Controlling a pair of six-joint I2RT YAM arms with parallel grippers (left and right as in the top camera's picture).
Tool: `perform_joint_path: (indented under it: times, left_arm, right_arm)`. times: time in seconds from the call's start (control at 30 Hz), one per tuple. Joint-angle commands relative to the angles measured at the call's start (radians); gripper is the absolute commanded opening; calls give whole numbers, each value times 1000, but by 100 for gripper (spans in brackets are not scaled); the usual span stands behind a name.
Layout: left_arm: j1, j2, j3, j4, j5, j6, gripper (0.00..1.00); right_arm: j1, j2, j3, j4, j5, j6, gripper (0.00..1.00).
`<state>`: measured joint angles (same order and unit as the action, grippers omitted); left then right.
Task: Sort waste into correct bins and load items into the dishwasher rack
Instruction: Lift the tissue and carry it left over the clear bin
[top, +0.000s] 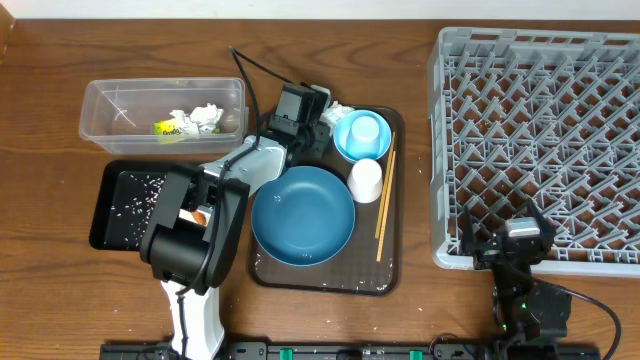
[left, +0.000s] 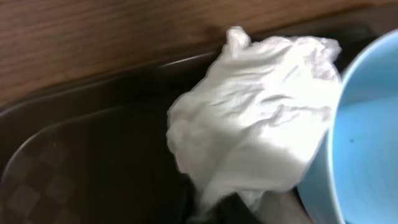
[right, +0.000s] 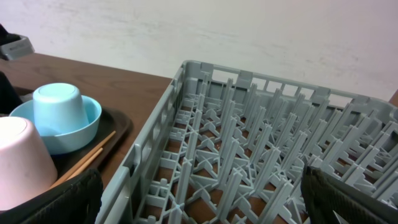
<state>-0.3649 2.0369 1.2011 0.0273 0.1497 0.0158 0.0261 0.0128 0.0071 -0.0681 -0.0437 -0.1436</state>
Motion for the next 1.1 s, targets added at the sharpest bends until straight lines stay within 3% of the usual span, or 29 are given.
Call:
perform_joint_path:
  times: [0.0, 0.27, 0.53, 0.8, 1.07]
  left_arm:
    - [-1, -3, 2, -1, -1, -28, 6]
    - [2, -166, 2, -32, -13, -70, 6]
    - [23, -321, 2, -112, -146, -98, 6]
    - [97, -420, 2, -174, -446, -240, 6]
    - [244, -419, 0, -277, -477, -383, 6]
  right_arm:
    - [14, 0, -2, -4, 11, -11, 99]
    - [14, 0, -2, -4, 11, -11, 99]
    - [14, 0, -2, -4, 11, -11, 99]
    - [14, 0, -2, -4, 10, -11, 99]
    - [14, 0, -2, -4, 11, -11, 99]
